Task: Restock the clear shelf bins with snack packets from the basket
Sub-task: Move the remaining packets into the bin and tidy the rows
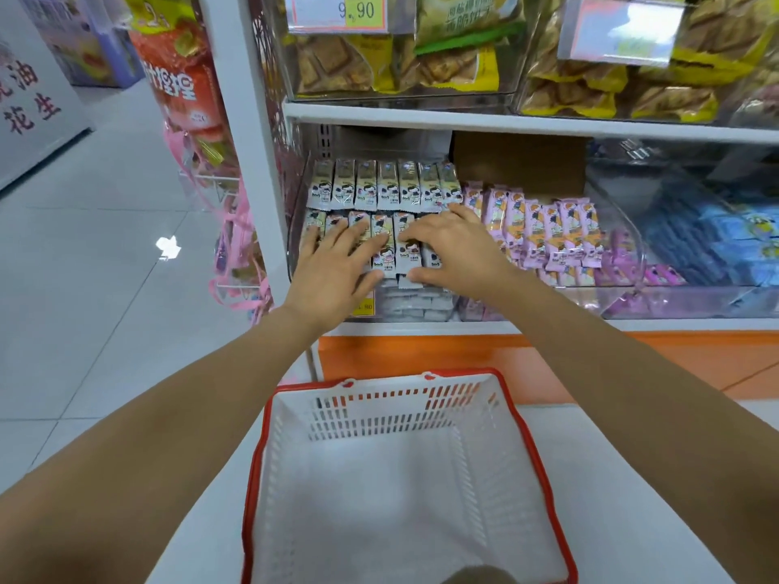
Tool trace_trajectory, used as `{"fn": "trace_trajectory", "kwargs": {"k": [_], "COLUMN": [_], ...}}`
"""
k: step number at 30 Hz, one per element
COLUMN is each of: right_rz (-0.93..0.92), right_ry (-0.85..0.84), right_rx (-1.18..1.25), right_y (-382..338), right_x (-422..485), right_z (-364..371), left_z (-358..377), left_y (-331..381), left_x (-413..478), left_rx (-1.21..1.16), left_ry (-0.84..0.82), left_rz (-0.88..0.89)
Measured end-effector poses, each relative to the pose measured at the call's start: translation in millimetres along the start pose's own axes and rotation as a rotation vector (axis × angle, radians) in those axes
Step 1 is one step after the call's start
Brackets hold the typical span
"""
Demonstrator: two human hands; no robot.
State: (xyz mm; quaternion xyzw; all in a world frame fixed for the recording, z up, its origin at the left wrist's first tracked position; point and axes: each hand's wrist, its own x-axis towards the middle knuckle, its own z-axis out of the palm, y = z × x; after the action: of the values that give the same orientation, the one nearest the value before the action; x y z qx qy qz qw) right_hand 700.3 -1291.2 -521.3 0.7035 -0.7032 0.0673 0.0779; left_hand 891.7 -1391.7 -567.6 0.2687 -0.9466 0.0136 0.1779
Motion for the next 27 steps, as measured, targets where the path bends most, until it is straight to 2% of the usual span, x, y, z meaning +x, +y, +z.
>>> {"fn": "trace_trajectory", "kwargs": {"k": [5,11,15,19,22,27], "right_rz": [0.011,0.036,0.051,0.190,0.309,0.359], "right_ry": [-0.049,0.019,0.029,0.105,0.039,-0.136], "right_rx": [-0.077,-0.075,0.007,0.157,0.252,0.298], "right_y": [-5,-13,-14,-12,-8,4], "right_x": [-8,-4,-11,-32,-53,-53], "right_z": [-3,7,1,-19,-31,-45], "left_z": [5,5,-8,-27,-43,-55], "left_y": [-2,0,3,12,23,42], "left_x": [-4,-6,-2,4,11,32], "left_rx": [0.014,0.019,-0.007,-0.008,-0.053,-0.118], "left_ry": [0.026,0.015,-0.072,-0.179,-0.262,-0.416], "left_rz": [0.024,0.016,0.009,0.013,0.044,0.090]}}
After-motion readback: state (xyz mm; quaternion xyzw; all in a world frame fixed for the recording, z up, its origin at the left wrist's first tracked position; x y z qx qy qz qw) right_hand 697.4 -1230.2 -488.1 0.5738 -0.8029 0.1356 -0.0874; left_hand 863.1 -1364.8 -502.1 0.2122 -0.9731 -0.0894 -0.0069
